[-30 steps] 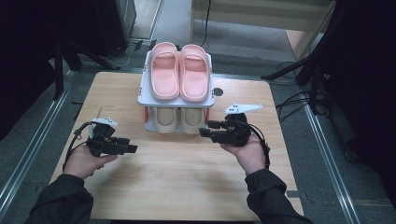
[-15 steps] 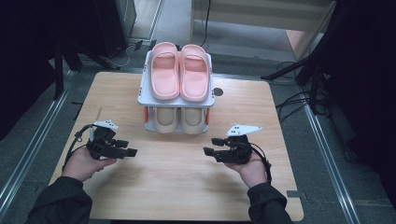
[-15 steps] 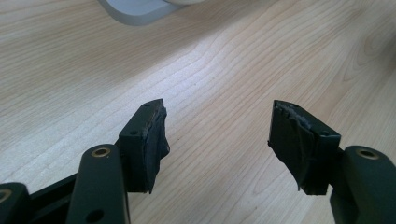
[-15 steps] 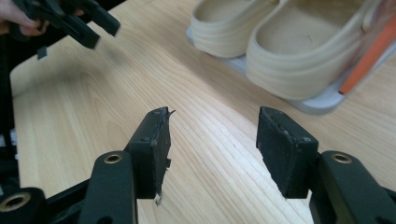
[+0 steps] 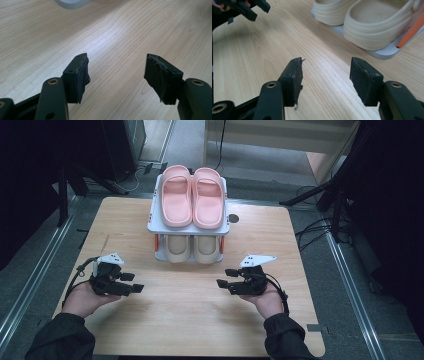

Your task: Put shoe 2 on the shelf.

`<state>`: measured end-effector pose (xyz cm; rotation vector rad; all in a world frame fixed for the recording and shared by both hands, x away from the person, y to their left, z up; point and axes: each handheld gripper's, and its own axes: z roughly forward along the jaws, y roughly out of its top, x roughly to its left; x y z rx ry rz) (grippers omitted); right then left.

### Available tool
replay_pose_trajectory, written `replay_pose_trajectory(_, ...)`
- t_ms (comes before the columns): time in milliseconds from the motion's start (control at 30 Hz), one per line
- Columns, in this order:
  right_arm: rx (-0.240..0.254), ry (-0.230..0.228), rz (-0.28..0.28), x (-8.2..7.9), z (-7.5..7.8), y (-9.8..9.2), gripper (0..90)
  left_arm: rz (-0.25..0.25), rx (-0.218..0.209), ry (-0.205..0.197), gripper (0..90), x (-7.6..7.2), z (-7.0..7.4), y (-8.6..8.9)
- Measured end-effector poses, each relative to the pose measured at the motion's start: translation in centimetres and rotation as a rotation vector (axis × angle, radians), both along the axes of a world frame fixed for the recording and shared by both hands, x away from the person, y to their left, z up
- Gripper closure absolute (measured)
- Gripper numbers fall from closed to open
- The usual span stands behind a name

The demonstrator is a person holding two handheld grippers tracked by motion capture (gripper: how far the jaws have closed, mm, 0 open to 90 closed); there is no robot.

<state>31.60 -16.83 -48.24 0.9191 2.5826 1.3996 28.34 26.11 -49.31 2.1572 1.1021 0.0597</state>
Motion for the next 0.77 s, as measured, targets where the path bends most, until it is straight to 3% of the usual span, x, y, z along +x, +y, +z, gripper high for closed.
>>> replay_pose_trajectory(433,-0.028,0.013,0.020,-0.12,-0.29,0.43,43.8,0.001,0.003,-0.015,32.8,-0.05,0.00,0.27)
replay_pose_trajectory(767,-0.020,0.017,0.023,-0.05,-0.19,0.17,43.1,0.004,0.001,-0.032,30.5,-0.03,-0.09,0.14)
